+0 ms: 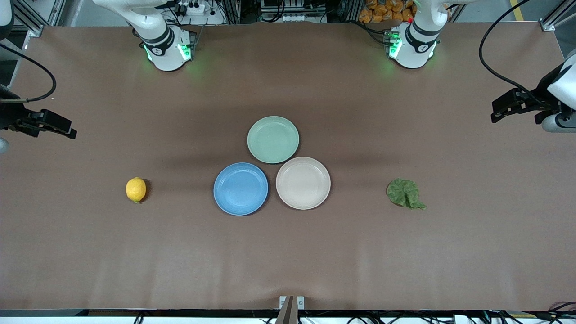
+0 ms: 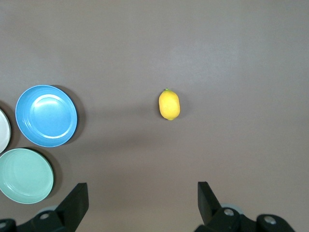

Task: Place lemon and lettuce in plates
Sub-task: 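Move the right gripper toward the lemon while the left gripper approaches the lettuce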

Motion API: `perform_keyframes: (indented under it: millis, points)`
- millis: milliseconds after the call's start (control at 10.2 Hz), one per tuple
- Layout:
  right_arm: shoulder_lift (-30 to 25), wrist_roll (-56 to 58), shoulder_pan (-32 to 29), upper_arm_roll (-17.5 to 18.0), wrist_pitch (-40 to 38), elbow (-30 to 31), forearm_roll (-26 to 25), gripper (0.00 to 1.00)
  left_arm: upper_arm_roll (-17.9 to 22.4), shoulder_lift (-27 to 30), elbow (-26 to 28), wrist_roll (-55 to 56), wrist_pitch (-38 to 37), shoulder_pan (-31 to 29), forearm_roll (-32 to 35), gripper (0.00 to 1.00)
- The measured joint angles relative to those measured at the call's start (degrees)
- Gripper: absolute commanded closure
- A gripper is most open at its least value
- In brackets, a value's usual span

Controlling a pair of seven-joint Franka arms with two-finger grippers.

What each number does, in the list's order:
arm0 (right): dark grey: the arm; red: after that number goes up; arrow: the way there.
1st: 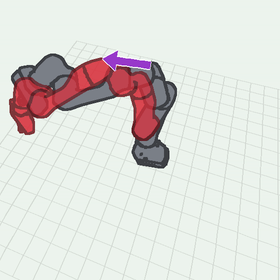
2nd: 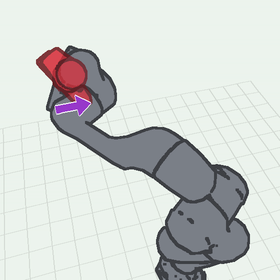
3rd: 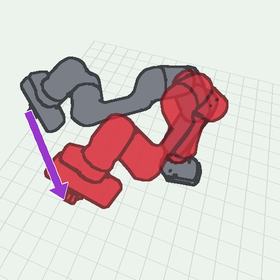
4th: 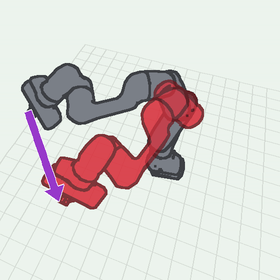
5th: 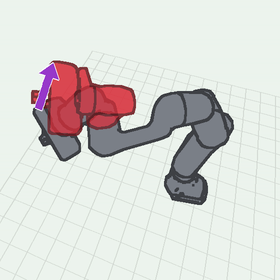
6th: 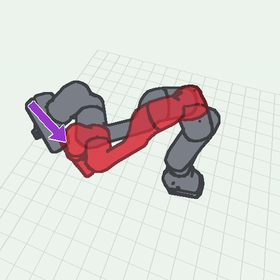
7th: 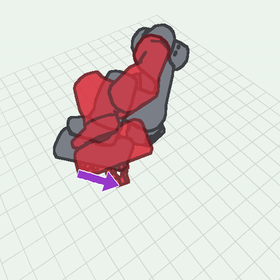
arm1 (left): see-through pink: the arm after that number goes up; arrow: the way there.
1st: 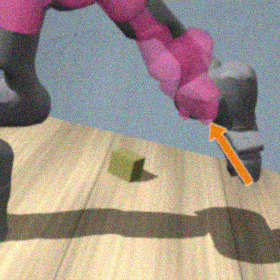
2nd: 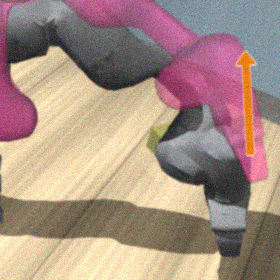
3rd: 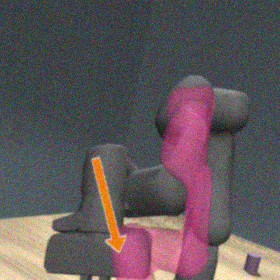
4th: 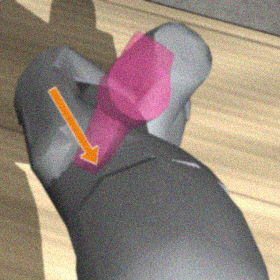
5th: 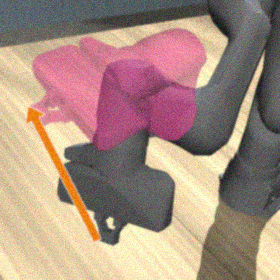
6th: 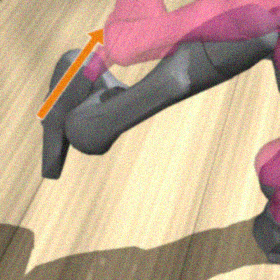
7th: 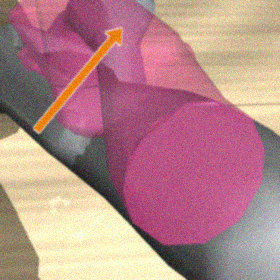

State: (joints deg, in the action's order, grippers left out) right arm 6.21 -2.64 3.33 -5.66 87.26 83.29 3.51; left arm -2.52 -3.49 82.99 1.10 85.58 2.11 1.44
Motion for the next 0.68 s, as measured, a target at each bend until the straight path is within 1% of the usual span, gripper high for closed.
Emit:
perform_keyframes:
  millis: [293, 489, 685]
  points:
    - [0.1, 0.0, 0.6, 0.1, -0.8, 0.0, 0.0, 0.00, 0.1, 0.0, -0.1, 0.0, 0.0, 0.0, 0.0, 0.00]
    - [0.1, 0.0, 0.9, 0.1, -1.6, 0.1, 0.0, 0.00, 0.1, -0.9, 0.2, 0.0, 0.0, 0.0, -1.5, 0.00]
    - [0.7, 0.0, 0.9, 0.0, -1.5, 0.5, -0.2, 0.00, -0.1, -5.0, 1.2, 0.0, 2.3, 0.7, -3.1, 0.00]
